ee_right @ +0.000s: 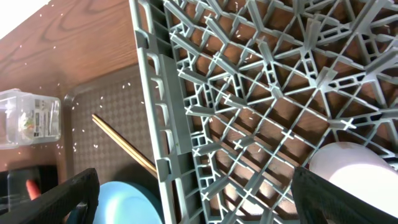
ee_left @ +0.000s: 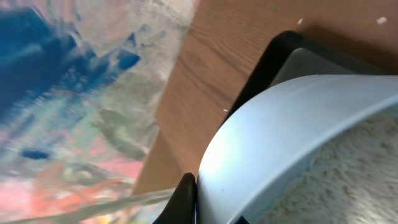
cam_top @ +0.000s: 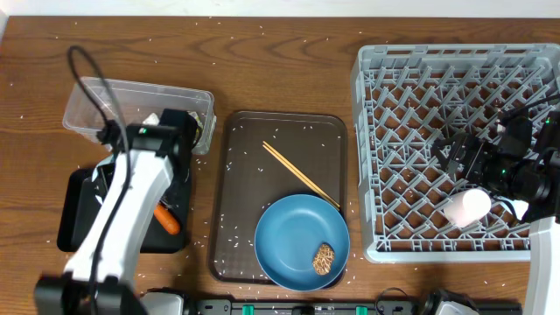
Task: Sort waste into correct bins and load items into the dishwasher rack
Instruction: 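Tip the white bowl over the black tray to pour out the rice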
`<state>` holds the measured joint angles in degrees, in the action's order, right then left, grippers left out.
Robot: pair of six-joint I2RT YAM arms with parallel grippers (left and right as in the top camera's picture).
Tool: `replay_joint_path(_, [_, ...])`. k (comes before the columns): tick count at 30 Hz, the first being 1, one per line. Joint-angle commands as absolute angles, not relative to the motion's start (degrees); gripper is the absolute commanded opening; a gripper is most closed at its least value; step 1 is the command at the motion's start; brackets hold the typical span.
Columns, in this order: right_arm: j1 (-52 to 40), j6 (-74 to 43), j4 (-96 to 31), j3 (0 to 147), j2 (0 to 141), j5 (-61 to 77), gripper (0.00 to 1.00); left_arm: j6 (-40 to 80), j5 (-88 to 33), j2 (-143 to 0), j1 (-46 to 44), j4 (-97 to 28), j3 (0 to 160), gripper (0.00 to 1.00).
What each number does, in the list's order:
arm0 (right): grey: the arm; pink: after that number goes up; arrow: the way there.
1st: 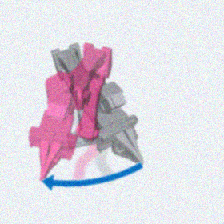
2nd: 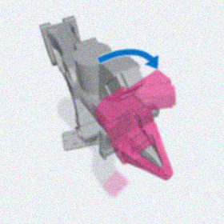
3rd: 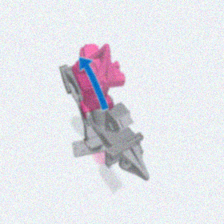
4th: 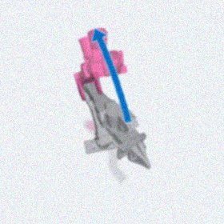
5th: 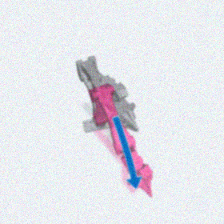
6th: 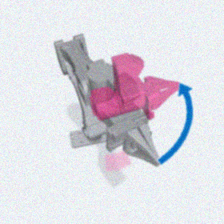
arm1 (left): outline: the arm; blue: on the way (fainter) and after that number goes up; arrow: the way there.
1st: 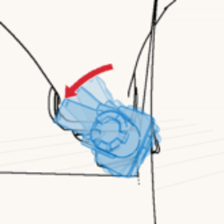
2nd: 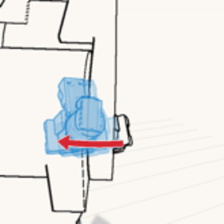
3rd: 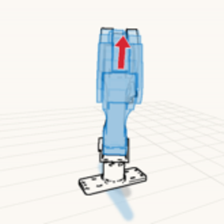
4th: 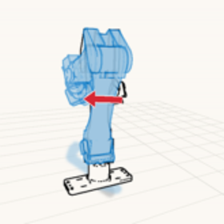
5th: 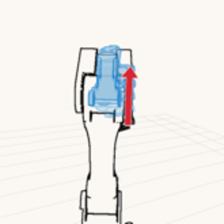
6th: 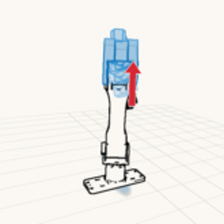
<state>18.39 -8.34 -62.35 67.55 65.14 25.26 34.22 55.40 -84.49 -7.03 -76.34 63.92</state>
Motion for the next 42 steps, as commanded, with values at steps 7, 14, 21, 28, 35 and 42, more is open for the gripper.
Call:
replay_joint_path(7, [17.5,-8.1,-62.6,68.5,65.2,24.4,0.92,33.1,63.3,-98.2,-6.6,-77.4,63.0,0.06])
replay_joint_path(14, [17.5,-7.2,-62.6,68.5,65.2,24.2,0.93,33.1,65.7,-103.5,-6.7,-79.2,63.1,0.06])
replay_joint_path(21, [17.5,-6.8,-62.6,68.5,65.2,24.1,0.93,33.0,66.6,-103.4,-6.7,-79.5,63.1,0.06])
replay_joint_path(28, [17.5,-6.5,-62.8,68.5,65.2,23.7,0.93,35.7,66.0,-103.2,-6.8,-82.6,63.4,0.06])
replay_joint_path(35, [17.5,-6.5,-62.7,68.5,65.2,23.8,0.93,37.5,66.3,-103.2,-7.5,-81.0,63.9,0.06])
replay_joint_path(42, [17.5,-6.6,-62.6,68.5,65.2,23.8,0.93,34.7,67.1,-103.2,-8.3,-82.0,64.3,0.06])
